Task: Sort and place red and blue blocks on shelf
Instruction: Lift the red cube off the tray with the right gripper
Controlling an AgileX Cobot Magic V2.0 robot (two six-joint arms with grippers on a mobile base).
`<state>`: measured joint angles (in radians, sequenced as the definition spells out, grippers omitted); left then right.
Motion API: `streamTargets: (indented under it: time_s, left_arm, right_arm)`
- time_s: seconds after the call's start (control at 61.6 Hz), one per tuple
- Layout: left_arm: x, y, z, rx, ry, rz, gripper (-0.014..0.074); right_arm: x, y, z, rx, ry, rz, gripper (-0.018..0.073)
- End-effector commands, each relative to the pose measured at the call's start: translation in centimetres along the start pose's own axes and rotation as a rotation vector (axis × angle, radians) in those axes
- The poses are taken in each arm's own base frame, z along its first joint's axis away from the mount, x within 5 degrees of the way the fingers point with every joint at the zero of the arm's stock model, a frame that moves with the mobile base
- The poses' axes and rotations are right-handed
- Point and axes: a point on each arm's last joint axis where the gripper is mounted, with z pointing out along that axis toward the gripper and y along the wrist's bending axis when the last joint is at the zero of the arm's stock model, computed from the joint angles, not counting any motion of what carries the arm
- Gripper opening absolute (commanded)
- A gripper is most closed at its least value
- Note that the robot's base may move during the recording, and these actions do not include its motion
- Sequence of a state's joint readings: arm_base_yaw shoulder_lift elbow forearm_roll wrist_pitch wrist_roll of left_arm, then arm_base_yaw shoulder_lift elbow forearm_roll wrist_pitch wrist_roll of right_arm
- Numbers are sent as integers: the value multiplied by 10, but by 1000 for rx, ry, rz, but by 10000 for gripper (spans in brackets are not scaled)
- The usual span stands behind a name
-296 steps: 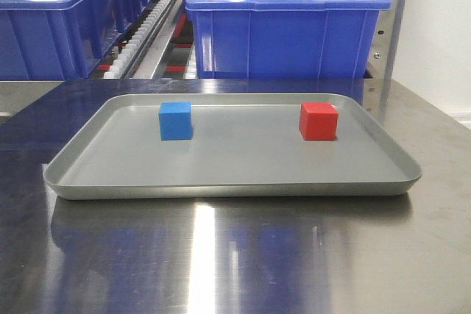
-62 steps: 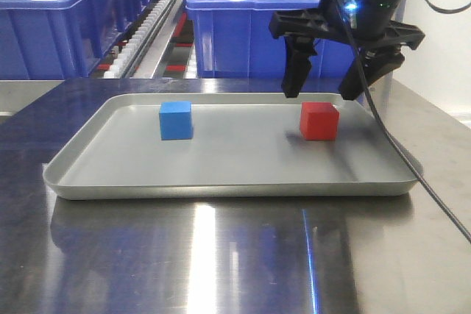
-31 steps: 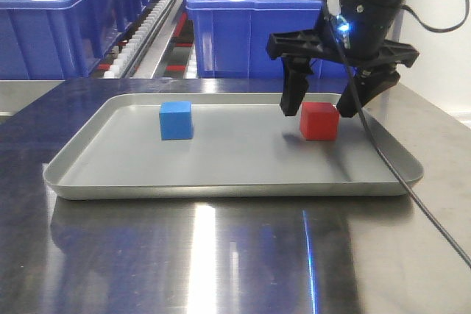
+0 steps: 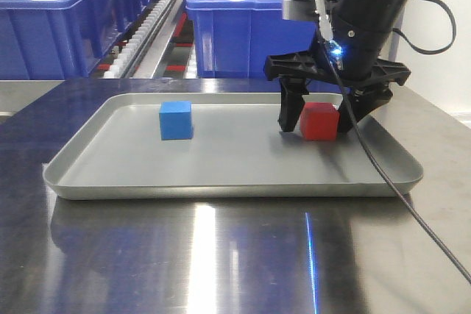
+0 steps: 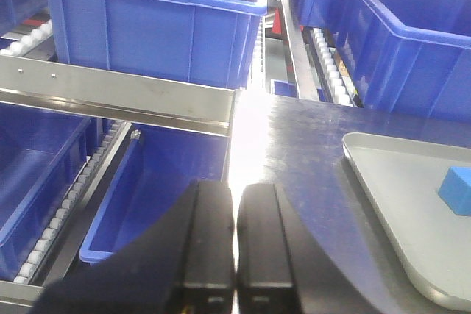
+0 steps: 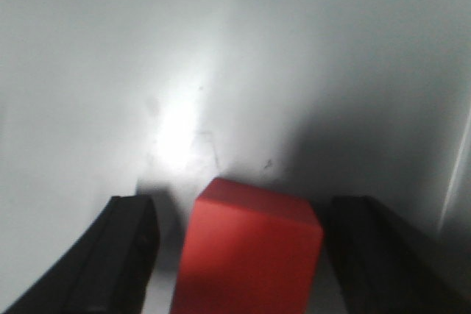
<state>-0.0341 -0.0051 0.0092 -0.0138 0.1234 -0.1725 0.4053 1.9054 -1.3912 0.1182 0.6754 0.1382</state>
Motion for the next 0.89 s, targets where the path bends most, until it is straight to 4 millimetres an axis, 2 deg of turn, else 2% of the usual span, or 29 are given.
streamTargets:
  time_s: [0.0,0.227,0.341,0.504,0.601,0.731,0.877]
  left_arm:
    - [4,1,0,14,-67,-7,136]
    - [4,1,0,14,-67,-7,136]
    - [4,1,0,14,-67,-7,136]
    - [4,1,0,14,-67,-7,136]
    - [4,1,0,14,-67,-7,136]
    - [4,1,0,14,-67,-7,136]
    - [4,1,0,14,-67,-7,136]
  right_arm:
    - [-18,2,-28,-13,-132,-18,485]
    - [-20,2,-35,-7,-150,-31,46]
    - [-23,7,-61,-23,-214,-40,57]
    - [-26,13,-127,-59,-394,-52,57]
    - [-21,13,-163,-71,-497,-63,57]
    - [-3,7,-204,-74,-632,-73,57]
    - [32,-12,-225,-43,-679,-47,57]
